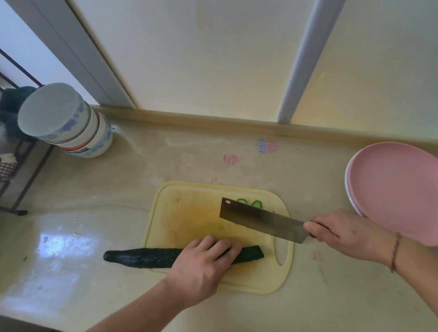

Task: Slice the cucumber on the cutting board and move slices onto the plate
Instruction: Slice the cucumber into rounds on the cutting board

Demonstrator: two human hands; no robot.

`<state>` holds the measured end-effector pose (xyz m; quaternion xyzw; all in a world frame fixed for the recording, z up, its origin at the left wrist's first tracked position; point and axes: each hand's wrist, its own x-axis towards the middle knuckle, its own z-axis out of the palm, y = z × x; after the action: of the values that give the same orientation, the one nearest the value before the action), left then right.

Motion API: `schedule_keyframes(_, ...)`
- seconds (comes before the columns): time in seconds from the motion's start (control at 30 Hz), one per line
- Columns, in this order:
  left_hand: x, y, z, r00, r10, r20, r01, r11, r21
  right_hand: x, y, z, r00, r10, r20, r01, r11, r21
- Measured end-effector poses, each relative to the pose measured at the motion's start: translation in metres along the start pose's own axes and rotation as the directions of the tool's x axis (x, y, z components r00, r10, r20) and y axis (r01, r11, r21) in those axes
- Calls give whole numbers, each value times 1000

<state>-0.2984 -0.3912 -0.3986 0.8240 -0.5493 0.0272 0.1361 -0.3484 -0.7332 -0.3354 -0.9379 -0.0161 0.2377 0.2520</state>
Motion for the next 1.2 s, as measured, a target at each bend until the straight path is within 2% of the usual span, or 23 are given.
schedule_keyframes(0.2,-5,-5,-1,997,-83,3,83,996,41,-11,-14,-4,999,41,7,-41,999,6)
schedule_keyframes(0.3,-5,-3,-5,991,-134,-2,134,990,42,-30,-37,14,993,94,-74,-93,995,19)
schedule_keyframes(0.43,-6,-6,-8,984,-172,42,170,984,57,-53,-77,60,962,218,-161,-181,960,215)
schedule_keyframes(0.53,0,-6,-12,982,-147,122,135,986,100,-56,-95,79,929,339,-149,-269,895,356)
schedule_keyframes(0.63,7,-2,-13,984,-54,171,39,996,85,-56,-108,89,911,403,-90,-339,854,395)
schedule_keyframes(0.83,11,-10,-7,991,14,136,-23,997,70,-52,-114,90,911,409,45,-368,762,533)
schedule_keyframes(1.2,4,-10,-4,996,6,92,-9,999,36,-69,-133,89,892,451,-20,-342,704,622)
